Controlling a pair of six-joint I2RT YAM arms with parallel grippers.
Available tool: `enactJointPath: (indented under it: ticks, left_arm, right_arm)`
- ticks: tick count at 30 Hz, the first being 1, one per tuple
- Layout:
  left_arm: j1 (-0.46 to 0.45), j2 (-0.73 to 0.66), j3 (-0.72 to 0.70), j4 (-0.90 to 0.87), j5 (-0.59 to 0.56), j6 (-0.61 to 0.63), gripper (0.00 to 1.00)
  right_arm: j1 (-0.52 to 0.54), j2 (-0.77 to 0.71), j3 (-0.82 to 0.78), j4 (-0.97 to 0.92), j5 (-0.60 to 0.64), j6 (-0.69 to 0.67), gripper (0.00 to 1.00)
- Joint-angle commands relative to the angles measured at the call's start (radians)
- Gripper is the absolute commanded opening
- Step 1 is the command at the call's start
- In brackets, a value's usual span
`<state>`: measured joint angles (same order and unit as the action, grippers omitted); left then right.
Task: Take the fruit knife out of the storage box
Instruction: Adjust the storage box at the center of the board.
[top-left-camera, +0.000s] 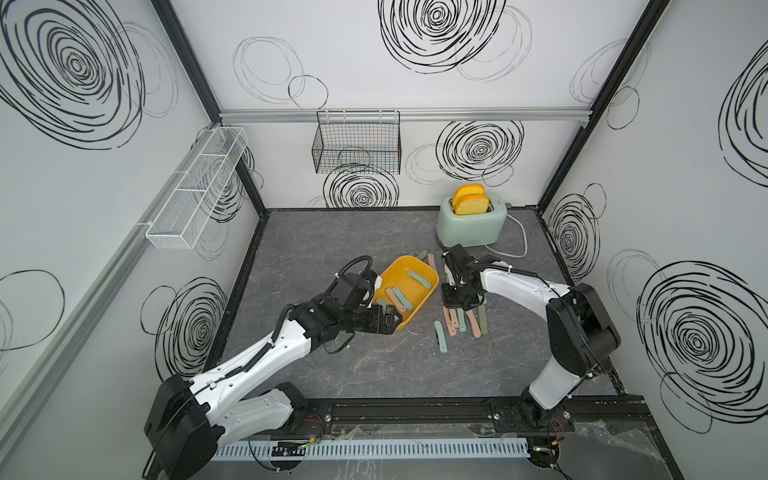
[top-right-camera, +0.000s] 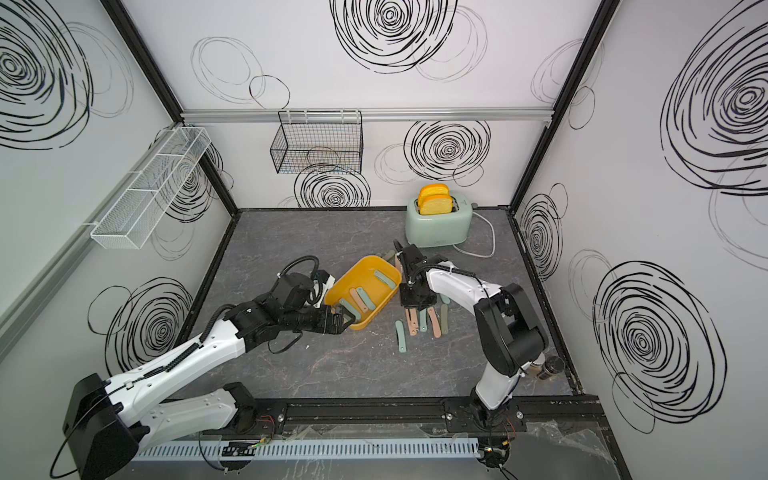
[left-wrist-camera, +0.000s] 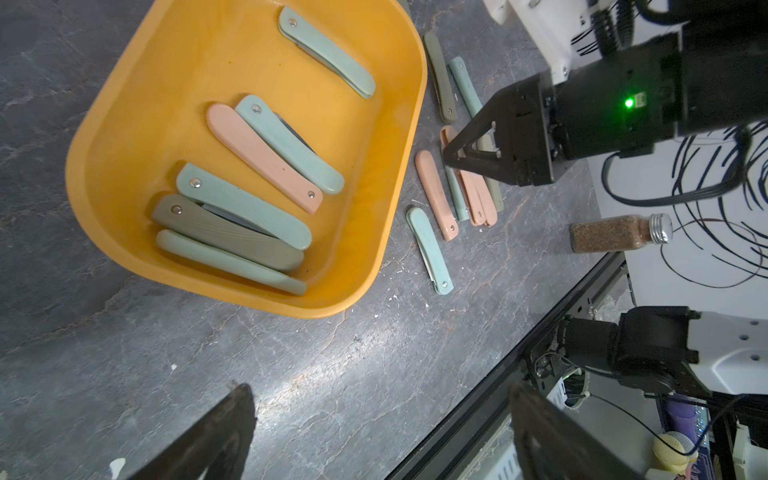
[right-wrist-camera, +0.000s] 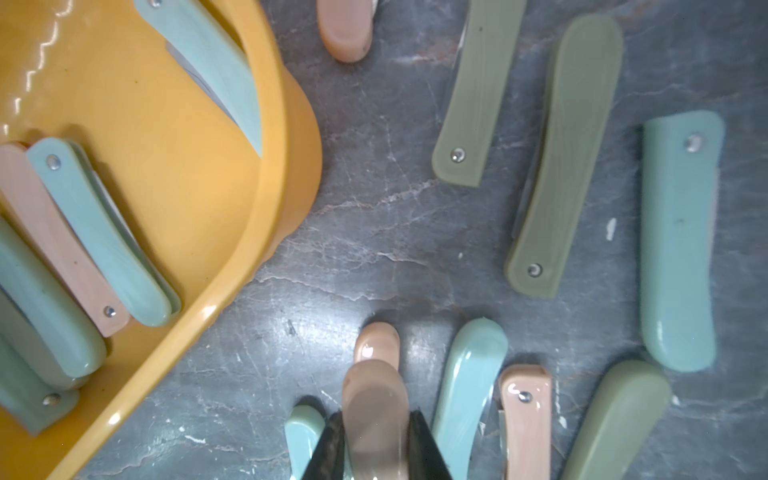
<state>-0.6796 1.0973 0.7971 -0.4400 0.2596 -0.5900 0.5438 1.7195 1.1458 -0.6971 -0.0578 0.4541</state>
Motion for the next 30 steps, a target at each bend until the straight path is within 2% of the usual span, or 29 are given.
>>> enactJointPath:
  ticks: [1, 20, 30]
  left_arm:
    - [0.006, -0.027, 0.02, 0.01, -0.02, 0.018, 0.98]
    - [0.04, -0.103, -0.025, -0.037, -0.027, 0.015, 0.98]
    - [0.043, -0.11, -0.036, -0.034, -0.026, 0.009, 0.98]
  right_arm:
    - [0.0, 0.04, 0.035, 0.028, -0.032, 0.017, 0.23]
    - [0.022, 0.204, 0.219, 0.013, -0.092, -0.001, 0.23]
    - [0.021, 0.243, 0.247, -0.03, 0.0, -0.031, 0.23]
